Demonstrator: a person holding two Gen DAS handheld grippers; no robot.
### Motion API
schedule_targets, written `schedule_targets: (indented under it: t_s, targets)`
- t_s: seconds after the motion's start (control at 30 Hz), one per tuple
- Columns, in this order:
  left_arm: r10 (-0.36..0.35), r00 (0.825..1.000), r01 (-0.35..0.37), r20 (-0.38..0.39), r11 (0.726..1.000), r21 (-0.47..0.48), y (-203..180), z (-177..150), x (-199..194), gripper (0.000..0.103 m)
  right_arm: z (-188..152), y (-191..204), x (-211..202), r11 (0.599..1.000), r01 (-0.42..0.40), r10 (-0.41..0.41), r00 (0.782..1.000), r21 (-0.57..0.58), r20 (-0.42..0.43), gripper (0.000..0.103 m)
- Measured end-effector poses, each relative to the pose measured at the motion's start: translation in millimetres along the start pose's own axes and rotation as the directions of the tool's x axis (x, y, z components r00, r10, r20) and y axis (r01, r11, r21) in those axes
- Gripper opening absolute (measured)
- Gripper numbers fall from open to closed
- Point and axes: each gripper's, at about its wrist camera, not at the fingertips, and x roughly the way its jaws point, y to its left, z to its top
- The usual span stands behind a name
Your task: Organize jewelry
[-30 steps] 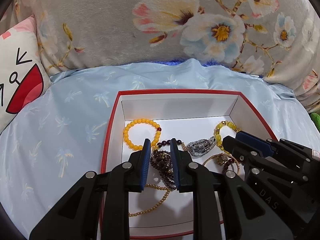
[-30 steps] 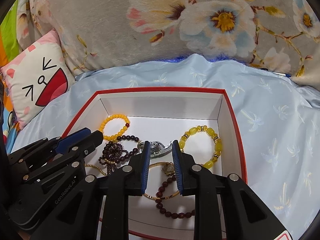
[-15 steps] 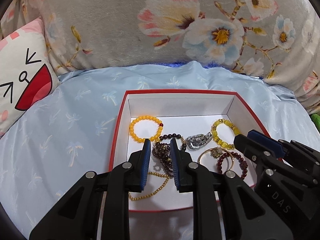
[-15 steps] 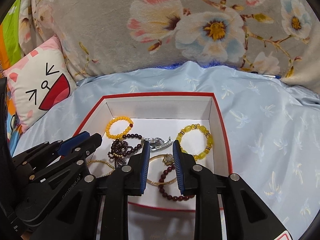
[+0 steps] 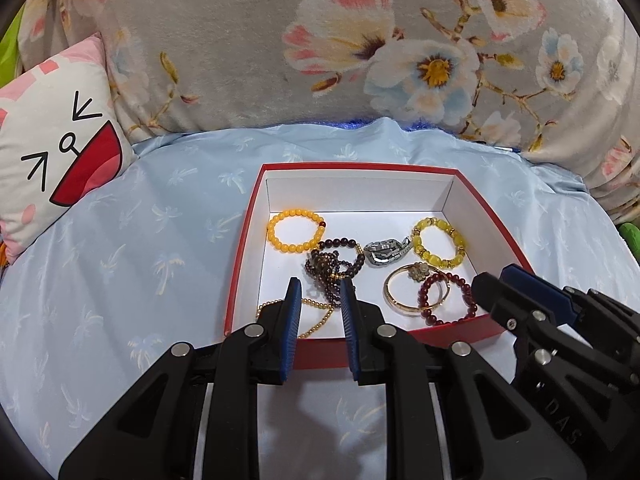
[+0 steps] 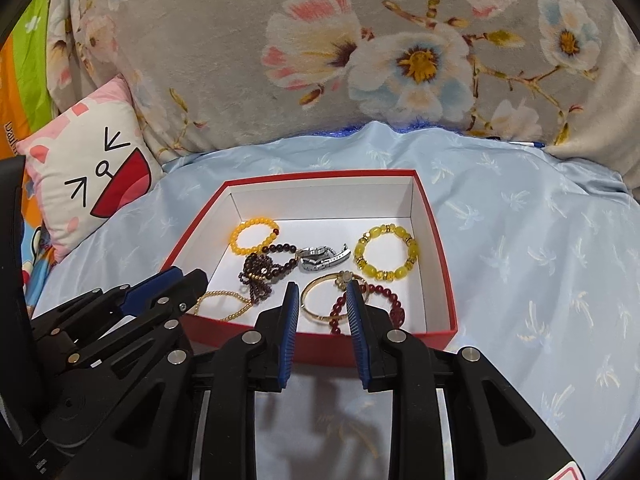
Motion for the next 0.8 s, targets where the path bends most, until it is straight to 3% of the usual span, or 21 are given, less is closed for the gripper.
schedule_targets:
  t_s: [0.8]
  targets:
    - [0.012, 0.999, -0.012, -0.032, 1.000, 0.007, -3.3, -11.6, -13.7, 0.022, -10.3, 1.4, -16.8, 0.999, 0.039, -0.039, 0.999, 0.014, 0.000, 0.034]
